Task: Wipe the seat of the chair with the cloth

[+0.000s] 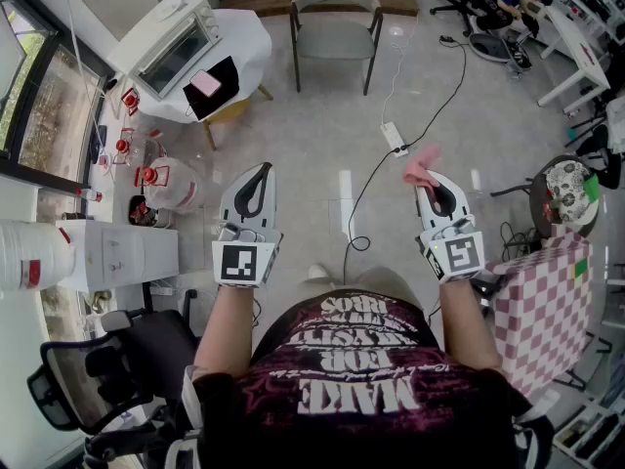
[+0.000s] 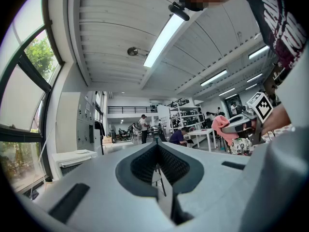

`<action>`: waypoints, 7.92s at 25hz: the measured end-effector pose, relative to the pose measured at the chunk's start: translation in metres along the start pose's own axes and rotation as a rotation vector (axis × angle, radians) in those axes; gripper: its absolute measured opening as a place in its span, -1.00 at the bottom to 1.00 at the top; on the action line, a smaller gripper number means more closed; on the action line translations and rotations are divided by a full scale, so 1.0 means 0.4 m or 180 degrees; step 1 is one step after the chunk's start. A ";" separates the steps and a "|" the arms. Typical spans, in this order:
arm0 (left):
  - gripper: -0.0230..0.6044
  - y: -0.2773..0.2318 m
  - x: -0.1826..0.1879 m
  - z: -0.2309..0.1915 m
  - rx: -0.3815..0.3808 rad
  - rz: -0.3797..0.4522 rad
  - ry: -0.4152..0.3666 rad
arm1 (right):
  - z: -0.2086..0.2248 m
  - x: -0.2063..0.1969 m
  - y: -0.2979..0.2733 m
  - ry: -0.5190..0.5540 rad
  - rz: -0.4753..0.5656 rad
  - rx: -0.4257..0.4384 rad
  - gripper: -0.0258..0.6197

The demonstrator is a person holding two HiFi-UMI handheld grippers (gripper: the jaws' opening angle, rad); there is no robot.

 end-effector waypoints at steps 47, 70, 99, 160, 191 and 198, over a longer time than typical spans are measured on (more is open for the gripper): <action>-0.92 -0.628 -0.009 -0.061 0.0202 -0.0070 0.0088 | 0.458 0.002 -0.438 0.0011 -0.0135 0.0638 -0.83; -0.93 -0.807 -0.075 -0.176 0.0132 -0.0129 0.0085 | 0.524 0.000 -0.658 -0.0090 -0.0239 0.0570 -0.82; -0.93 -1.211 -0.232 -0.571 -0.0253 0.0050 0.0252 | 0.507 0.125 -1.162 -0.0034 -0.0299 0.0449 -0.82; -0.93 -2.007 -0.743 -0.775 -0.0031 -0.1061 0.0381 | 0.965 -0.488 -2.342 -0.0828 -0.1399 0.1252 -0.82; -0.93 -2.296 -0.188 -0.883 -0.0693 -0.2279 0.0577 | 1.300 -0.471 -2.563 -0.1185 -0.3267 0.0536 -0.83; -0.93 -2.304 -0.187 -0.884 -0.0704 -0.2229 0.0545 | 1.507 -0.515 -2.460 -0.1377 -0.3445 -0.0169 -0.83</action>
Point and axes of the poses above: the fingertips, and each gripper's own axes: y backward along the fingers, z to its right, x out of its top, the point moved 8 cm from there along y, backward along the fingers, and after that the axes turned 11 degrees about -y, right-handed, at the moved point
